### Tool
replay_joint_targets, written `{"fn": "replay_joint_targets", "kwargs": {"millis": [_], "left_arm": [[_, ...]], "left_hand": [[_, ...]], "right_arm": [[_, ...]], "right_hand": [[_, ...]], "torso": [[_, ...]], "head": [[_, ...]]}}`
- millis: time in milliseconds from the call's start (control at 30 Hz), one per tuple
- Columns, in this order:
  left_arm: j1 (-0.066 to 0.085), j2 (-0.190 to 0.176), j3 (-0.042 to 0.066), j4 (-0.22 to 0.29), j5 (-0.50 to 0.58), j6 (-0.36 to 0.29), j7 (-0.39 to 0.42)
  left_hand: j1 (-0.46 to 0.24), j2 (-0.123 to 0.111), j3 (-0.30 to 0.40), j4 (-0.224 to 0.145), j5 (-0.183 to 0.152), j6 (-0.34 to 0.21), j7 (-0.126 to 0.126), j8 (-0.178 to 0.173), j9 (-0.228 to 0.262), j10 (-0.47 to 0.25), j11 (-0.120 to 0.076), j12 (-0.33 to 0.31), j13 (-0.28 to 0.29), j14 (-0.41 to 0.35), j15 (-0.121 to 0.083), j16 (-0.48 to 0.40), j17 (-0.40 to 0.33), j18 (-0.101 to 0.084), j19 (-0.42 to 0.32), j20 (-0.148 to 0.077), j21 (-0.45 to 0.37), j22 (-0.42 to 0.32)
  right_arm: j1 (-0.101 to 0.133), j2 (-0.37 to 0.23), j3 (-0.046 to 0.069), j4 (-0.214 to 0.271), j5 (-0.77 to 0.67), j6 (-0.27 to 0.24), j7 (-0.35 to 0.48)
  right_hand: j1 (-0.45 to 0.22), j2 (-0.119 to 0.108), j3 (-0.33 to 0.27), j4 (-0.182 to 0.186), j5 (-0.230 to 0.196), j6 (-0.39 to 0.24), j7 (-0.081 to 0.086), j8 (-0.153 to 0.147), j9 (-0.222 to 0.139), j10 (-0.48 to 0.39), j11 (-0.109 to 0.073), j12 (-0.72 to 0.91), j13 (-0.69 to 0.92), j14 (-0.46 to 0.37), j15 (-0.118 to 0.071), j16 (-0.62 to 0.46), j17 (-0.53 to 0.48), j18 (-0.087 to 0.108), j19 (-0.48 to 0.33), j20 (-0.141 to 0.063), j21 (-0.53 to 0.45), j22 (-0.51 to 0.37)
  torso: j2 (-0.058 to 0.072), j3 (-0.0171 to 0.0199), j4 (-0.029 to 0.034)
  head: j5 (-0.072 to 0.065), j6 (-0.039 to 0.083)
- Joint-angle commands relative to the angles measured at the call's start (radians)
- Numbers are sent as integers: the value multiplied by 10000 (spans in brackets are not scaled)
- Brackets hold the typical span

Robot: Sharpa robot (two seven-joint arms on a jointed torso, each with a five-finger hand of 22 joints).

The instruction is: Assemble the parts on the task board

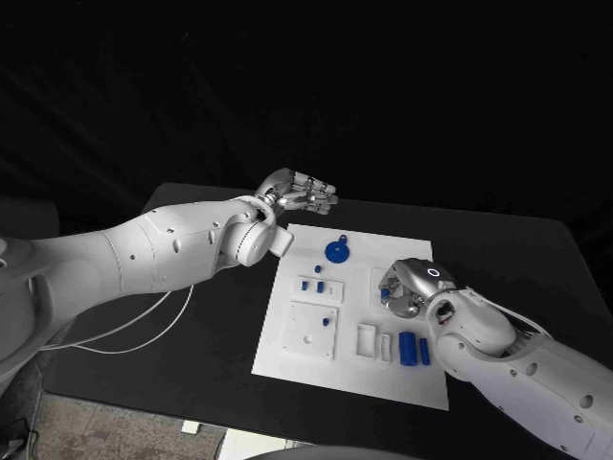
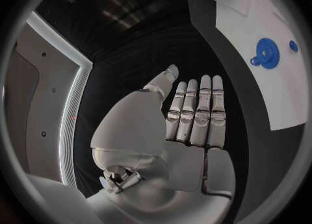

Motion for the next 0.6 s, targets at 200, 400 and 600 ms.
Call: {"fn": "replay_joint_targets", "kwargs": {"millis": [200, 400, 600], "left_arm": [[7, -19, 11, 5, -27, 130, 77], [7, -44, 11, 16, -27, 121, 74], [8, -40, 11, 22, -27, 121, 69]], "left_hand": [[-22, 70, 50, 25, -17, -74, -9, -2, 2, 21, 19, 31, 0, -1, -45, -26, -11, -34, 22, -30, -7, -29], [-22, 70, 50, 25, -17, -74, -9, -2, 2, 21, 19, 31, 0, -1, -45, -26, -11, -34, 22, -30, -7, -29], [-22, 70, 50, 25, -17, -74, -9, -2, 2, 21, 19, 31, 0, -1, -45, -26, -11, -34, 22, -30, -7, -29]], "right_arm": [[8, -120, 32, 502, 129, -588, -153], [5, -295, 96, 1301, 638, -455, -84], [-13, -224, 104, 1773, 883, -288, 7]], "right_hand": [[-47, 50, 106, -44, 22, 156, -63, 12, 63, 138, 3, 19, -10, 32, -57, -4, 75, -58, 369, -88, 120, 103], [-69, 70, 111, -64, 24, 166, -65, 12, 64, 144, 1, 18, -9, 36, -58, -12, 98, -38, 370, -86, 133, 138], [-87, 109, 64, -106, 22, 176, -67, 13, 67, 155, -3, 19, -9, 43, -58, -35, 117, -21, 363, -80, 115, 166]], "torso": [[2, 6, 11], [-9, -12, -17], [-10, -18, -5]], "head": [[44, -18], [79, -51], [131, -86]]}}
